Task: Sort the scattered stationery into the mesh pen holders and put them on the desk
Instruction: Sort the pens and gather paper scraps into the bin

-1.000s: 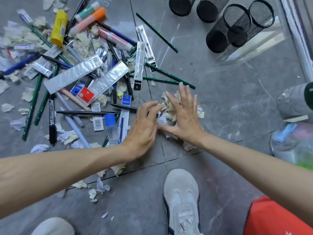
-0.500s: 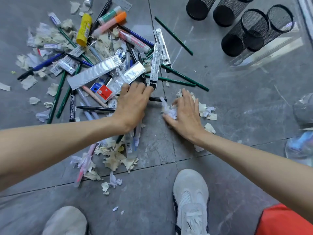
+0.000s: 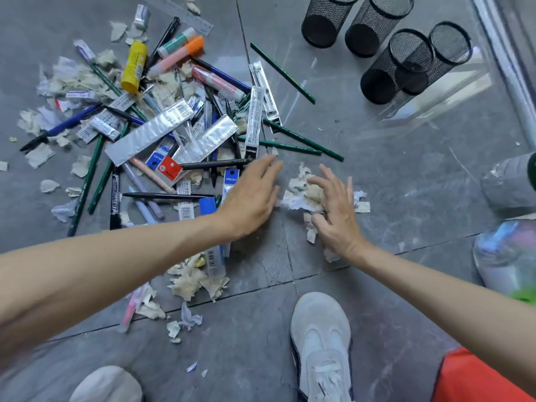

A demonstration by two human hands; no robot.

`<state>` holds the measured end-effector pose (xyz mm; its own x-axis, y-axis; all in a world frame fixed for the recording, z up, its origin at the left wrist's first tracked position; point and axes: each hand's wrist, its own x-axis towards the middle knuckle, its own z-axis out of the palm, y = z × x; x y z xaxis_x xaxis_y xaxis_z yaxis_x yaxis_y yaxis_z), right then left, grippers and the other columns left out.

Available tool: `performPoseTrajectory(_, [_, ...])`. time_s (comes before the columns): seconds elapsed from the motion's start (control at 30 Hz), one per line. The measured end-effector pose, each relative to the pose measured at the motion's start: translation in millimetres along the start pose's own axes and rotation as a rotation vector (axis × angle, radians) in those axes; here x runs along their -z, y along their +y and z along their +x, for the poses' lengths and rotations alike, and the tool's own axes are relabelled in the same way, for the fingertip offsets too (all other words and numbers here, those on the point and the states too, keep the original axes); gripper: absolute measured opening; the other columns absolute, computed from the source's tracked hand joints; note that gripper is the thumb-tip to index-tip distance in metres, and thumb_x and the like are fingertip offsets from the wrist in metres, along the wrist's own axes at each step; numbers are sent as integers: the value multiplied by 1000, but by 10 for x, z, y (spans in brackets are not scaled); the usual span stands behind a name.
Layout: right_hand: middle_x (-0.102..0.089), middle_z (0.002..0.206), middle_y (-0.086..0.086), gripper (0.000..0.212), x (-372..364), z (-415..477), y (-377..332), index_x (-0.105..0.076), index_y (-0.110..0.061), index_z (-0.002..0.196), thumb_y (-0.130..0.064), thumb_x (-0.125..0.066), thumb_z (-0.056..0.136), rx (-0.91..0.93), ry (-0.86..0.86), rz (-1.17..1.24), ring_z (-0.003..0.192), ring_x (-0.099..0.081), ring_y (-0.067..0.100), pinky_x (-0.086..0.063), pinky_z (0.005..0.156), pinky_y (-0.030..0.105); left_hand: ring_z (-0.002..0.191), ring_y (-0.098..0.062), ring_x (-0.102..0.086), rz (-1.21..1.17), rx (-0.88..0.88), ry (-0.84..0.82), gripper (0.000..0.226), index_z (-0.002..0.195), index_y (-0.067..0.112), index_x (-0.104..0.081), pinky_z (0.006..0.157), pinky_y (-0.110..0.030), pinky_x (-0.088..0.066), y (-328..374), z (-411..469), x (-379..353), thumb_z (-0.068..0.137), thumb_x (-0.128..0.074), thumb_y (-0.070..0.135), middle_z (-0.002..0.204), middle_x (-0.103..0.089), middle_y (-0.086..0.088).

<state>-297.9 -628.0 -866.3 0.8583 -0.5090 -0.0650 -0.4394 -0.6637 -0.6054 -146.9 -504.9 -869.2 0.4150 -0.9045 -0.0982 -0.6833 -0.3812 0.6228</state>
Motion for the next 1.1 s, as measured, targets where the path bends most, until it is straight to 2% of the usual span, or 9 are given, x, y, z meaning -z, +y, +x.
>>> performPoseTrajectory(0.1, [-25, 153, 5, 54, 57, -138, 141, -43, -17, 135, -36, -37, 84, -67, 95, 44, 144, -15, 15, 10, 116, 30, 145, -12, 10, -56, 18, -215, 65, 150, 14, 3, 117, -29, 4, 135, 26, -227, 100, -27, 42, 159, 8, -1])
performPoseTrajectory(0.2, [-8, 158, 6, 58, 63, -187, 291, -32, -14, 144, -42, -26, 93, -321, 146, 4, 145, 2, 13, 4, 119, 38, 142, -8, 18, -80, -14, -359, 70, 148, 15, 15, 117, -31, 10, 270, 47, -359, 99, -22, 47, 157, 18, 0])
performPoseTrajectory(0.3, [1, 159, 2, 65, 25, -360, 297, -17, -13, 149, -45, -30, 94, -312, -12, 91, 145, 7, 8, -2, 120, 37, 142, -5, 14, -148, -74, -329, 68, 149, 15, 10, 117, -27, 9, 343, 59, -391, 99, -26, 44, 158, 11, 0])
performPoseTrajectory(0.4, [13, 159, -1, 79, 25, -594, 216, -7, -15, 151, -50, -42, 90, -177, -10, 120, 146, 9, 13, 0, 119, 28, 140, -2, 14, -145, -68, -197, 65, 150, 18, 5, 114, -24, 10, 268, 187, -352, 99, -25, 45, 159, 8, 2])
performPoseTrajectory(0.53, [23, 156, 6, 105, 76, -791, 353, 9, -16, 149, -59, -57, 79, -36, -117, -89, 146, 16, 23, -1, 119, 41, 145, -8, 2, -68, -101, -196, 63, 151, 20, 0, 119, -33, 0, 184, 450, -348, 99, -21, 48, 159, -2, 2])
performPoseTrajectory(0.67, [29, 154, 3, 90, -2, -761, 476, 10, -25, 148, -54, -47, 85, -115, -64, -77, 146, 15, 20, -8, 119, 44, 145, -10, -4, -25, -145, -163, 60, 151, 20, -9, 119, -31, 0, 268, 498, -517, 99, -18, 48, 158, -13, 1])
performPoseTrajectory(0.83, [-3, 158, 13, 75, -285, -326, 169, -13, -8, 149, -51, -30, 88, -425, 277, 229, 145, -4, 16, -11, 118, 48, 144, -13, -15, -86, -98, -38, 64, 148, 13, -23, 117, -27, -1, 483, 340, -787, 96, -14, 48, 154, -27, -2])
performPoseTrajectory(0.97, [-25, 149, -1, 54, -411, -158, 38, -28, -19, 141, -42, -26, 92, -377, 419, 379, 142, -25, 18, -21, 115, 52, 139, -17, -31, -246, -40, 105, 60, 138, 6, -43, 115, -27, -11, 590, 256, -900, 94, -22, 40, 144, -45, -8])
performPoseTrajectory(1.1, [-44, 142, 7, 51, -426, -138, 48, -40, -15, 135, -39, -31, 92, -395, 488, 508, 132, -43, 16, -33, 111, 42, 129, -22, -46, -428, 58, 224, 51, 126, 5, -57, 109, -29, -24, 688, 265, -934, 93, -30, 33, 128, -59, -11])
